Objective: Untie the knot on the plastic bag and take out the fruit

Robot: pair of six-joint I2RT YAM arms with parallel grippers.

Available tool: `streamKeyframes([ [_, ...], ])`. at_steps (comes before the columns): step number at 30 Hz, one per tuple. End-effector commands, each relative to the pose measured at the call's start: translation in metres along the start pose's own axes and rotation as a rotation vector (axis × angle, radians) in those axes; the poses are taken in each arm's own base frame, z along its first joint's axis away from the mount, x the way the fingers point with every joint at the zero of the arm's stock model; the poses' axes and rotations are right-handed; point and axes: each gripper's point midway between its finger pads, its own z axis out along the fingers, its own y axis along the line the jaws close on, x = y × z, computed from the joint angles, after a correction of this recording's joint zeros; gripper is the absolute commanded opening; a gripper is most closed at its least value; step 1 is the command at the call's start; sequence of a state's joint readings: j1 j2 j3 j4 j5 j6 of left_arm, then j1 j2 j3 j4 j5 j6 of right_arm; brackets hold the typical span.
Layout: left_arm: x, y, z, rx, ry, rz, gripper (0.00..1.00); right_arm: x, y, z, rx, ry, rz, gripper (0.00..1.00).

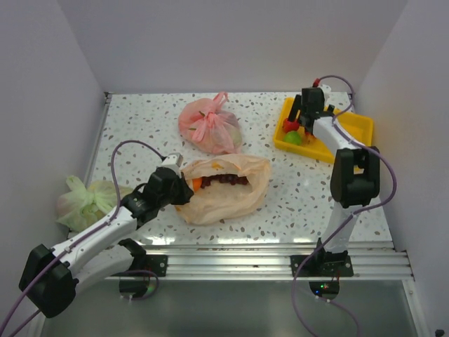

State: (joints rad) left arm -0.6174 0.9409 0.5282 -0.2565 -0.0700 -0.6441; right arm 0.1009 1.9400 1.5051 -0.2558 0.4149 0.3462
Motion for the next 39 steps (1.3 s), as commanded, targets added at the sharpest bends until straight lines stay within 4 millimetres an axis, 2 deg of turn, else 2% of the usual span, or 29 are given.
streamKeyframes([
  [1,-0.002,-0.006,0.0,0.023,-0.005,0.0,0.03,-0.048,0.015,-0.05,-0.122,-0.084,0.043,0.99],
  [2,-0.002,-0.006,0.001,0.022,-0.004,0.001,0.03,-0.047,0.019,-0.057,-0.146,-0.08,0.048,0.99],
  [3,-0.004,-0.007,0.002,0.023,-0.008,0.0,0.03,-0.044,0.03,-0.067,-0.186,-0.077,0.035,0.99],
  [6,-0.004,-0.008,0.004,0.018,0.002,0.003,0.03,-0.045,0.055,-0.106,-0.305,-0.105,-0.01,0.99],
  [7,-0.005,-0.009,0.005,0.017,0.003,0.004,0.03,-0.037,0.08,-0.126,-0.374,-0.109,-0.054,0.99],
  [8,-0.006,-0.009,0.006,0.017,0.003,0.004,0.03,-0.038,0.089,-0.146,-0.419,-0.137,-0.109,0.99],
  [9,-0.007,-0.01,0.006,0.017,0.003,0.004,0.03,-0.028,0.112,-0.168,-0.484,-0.146,-0.166,0.98],
  [11,-0.01,-0.012,0.007,0.019,0.003,0.006,0.03,-0.015,0.13,-0.198,-0.568,-0.168,-0.263,0.97],
  [12,-0.011,-0.013,0.008,0.02,0.002,0.007,0.03,-0.009,0.145,-0.229,-0.639,-0.199,-0.303,0.96],
  [14,-0.016,-0.016,0.008,0.023,-0.003,0.013,0.03,0.007,0.156,-0.255,-0.719,-0.219,-0.377,0.95],
  [15,-0.018,-0.017,0.008,0.022,-0.004,0.016,0.03,0.011,0.162,-0.277,-0.796,-0.228,-0.405,0.92],
  [18,-0.022,-0.017,0.01,0.014,-0.008,0.024,0.03,0.047,0.181,-0.324,-0.959,-0.208,-0.52,0.9],
  [20,-0.024,-0.018,0.012,0.011,-0.005,0.032,0.03,0.059,0.181,-0.342,-1.014,-0.205,-0.564,0.89],
  [21,-0.028,-0.021,0.011,0.014,-0.012,0.034,0.03,0.075,0.186,-0.359,-1.092,-0.177,-0.595,0.88],
  [22,-0.028,-0.02,0.012,0.008,-0.01,0.034,0.03,0.081,0.185,-0.369,-1.133,-0.166,-0.602,0.88],
  [25,-0.034,-0.022,0.012,0.003,-0.023,0.035,0.03,0.117,0.187,-0.386,-1.236,-0.077,-0.66,0.88],
  [28,-0.037,-0.022,0.011,-0.004,-0.029,0.035,0.03,0.147,0.186,-0.393,-1.282,0.005,-0.721,0.86],
  [32,-0.036,-0.02,0.01,-0.011,-0.027,0.034,0.03,0.177,0.186,-0.39,-1.324,0.098,-0.747,0.79],
  [37,-0.035,-0.018,0.007,-0.01,-0.033,0.02,0.03,0.195,0.189,-0.361,-1.234,0.136,-0.764,0.65],
  [39,-0.033,-0.018,0.005,-0.007,-0.031,0.02,0.03,0.197,0.191,-0.341,-1.148,0.118,-0.761,0.59],
])
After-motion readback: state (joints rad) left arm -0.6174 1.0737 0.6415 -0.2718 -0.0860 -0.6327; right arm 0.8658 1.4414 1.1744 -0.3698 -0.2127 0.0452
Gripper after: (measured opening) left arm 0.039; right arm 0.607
